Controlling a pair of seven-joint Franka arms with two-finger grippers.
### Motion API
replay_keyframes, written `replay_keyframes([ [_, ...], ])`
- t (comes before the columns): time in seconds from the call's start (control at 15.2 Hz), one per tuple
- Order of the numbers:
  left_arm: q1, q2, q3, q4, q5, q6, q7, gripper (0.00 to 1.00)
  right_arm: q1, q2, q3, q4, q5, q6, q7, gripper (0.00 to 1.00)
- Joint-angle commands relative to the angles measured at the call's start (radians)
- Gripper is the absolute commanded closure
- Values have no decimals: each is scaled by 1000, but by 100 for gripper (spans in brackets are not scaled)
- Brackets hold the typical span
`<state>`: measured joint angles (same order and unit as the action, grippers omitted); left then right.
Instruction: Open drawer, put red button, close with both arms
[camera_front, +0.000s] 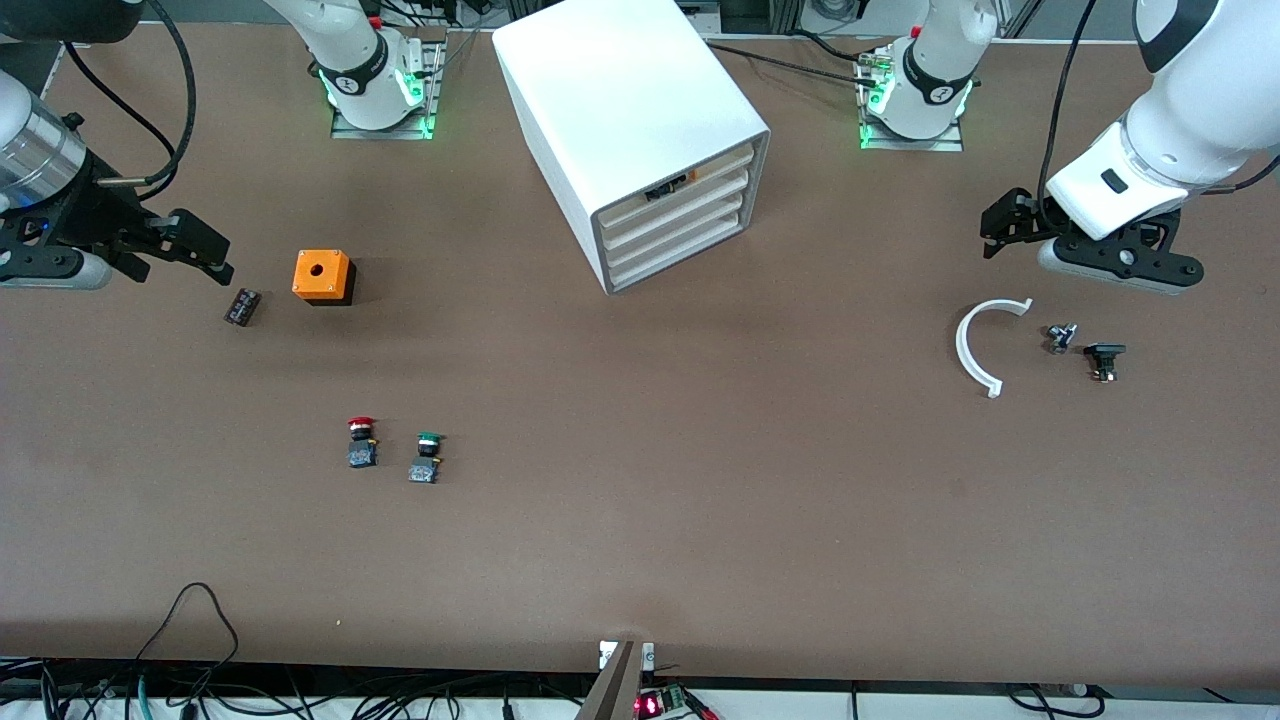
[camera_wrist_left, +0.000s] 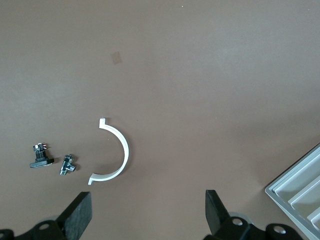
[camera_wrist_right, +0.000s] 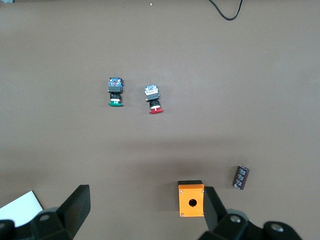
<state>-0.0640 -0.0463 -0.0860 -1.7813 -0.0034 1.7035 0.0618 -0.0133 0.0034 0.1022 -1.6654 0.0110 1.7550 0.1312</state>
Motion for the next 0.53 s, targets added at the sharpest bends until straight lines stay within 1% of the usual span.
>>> replay_keyframes([
  [0.0,-2,-7,-1,13,20,-22,-13,0,-13,-5,10,9,4,-23,-16,0],
  [0.13,-2,-7,-1,13,20,-22,-13,0,-16,6,8,35,7,-28,-28,0],
  [0.33,-3,-6,-1,13,20,-22,-13,0,-16,9,8,33,7,-26,-30,0],
  [0.46,-3,-6,-1,16,20,-22,-14,0,-19,42,8,26,10,-31,-25,0],
])
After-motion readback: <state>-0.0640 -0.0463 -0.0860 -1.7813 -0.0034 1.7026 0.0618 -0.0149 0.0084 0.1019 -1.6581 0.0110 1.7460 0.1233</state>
